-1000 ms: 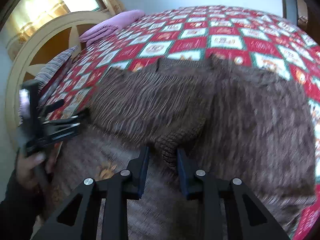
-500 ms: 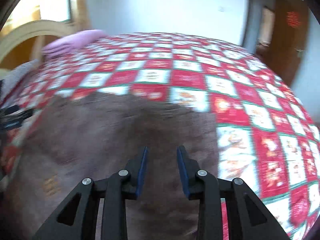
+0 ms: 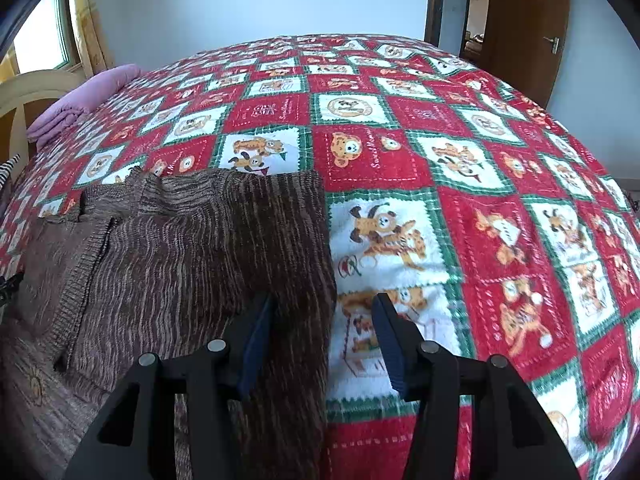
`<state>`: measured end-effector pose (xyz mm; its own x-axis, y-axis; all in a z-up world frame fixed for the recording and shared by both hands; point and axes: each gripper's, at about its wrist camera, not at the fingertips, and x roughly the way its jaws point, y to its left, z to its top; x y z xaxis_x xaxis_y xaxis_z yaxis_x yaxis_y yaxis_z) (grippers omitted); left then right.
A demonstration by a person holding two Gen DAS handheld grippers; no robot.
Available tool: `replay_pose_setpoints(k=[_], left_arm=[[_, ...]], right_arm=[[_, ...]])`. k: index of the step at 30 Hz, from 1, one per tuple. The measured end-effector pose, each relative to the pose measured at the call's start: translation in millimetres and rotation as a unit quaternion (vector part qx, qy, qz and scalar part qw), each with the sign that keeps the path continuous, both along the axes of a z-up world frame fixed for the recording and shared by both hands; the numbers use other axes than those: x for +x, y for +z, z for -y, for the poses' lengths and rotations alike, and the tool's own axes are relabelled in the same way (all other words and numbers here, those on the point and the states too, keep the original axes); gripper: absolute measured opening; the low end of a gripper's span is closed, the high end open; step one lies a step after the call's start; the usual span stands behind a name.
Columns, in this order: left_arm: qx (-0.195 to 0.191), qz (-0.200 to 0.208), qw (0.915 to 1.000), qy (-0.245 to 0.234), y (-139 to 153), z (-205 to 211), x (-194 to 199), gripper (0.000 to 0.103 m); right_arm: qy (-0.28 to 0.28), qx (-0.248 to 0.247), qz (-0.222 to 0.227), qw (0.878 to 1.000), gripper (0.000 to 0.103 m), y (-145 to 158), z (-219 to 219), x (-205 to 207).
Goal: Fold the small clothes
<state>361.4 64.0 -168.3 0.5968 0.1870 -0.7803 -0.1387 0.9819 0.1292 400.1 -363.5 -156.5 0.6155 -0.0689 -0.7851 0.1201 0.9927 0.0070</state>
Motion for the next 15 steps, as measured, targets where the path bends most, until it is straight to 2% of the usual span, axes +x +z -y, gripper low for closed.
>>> replay_pose_setpoints(k=[2, 3, 5, 7, 9, 12, 15], left_arm=[[-0.007, 0.003, 1.0, 0.003, -0.4, -2.6, -4.6, 0.103], [-0.012, 0.004, 0.9999, 0.004, -0.2, -3.9, -6.5, 0.103], [-0.014, 0.002, 0.9999, 0.004, -0.1, -4.9, -6.9, 0.103], [-0.012, 0.003, 0.9999, 0.007, -0.1, -6.4, -8.2, 0.103], [0.006, 0.002, 0.9995, 0.031, -0.6, -10.1, -13.2, 0.103], [-0.017, 0.001, 0.9992, 0.036, -3.9, -18.5, -16.4, 0.103], [0.014, 0.008, 0.9996, 0.025, -1.3, -8.0, -15.0, 0.103]], right_arm=[[0.022, 0.03, 0.019, 0.999, 0.051, 7.7, -6.6, -17.0], [0.037, 0.028, 0.016, 0.999, 0.051, 6.3, -11.7, -19.9], [0.02, -0.004, -0.013, 1.0, 0.051, -6.7, -9.2, -22.5], [0.008, 0.03, -0.011, 0.999, 0.051, -13.1, 11.0, -25.4], [0.003, 0.022, -0.01, 1.0, 0.051, -10.5, 14.6, -28.7], [-0.011, 0.005, -0.008, 1.0, 0.051, -3.4, 14.8, -32.6], [-0.007, 0.011, 0.025, 1.0, 0.051, 8.0, 8.9, -37.5]])
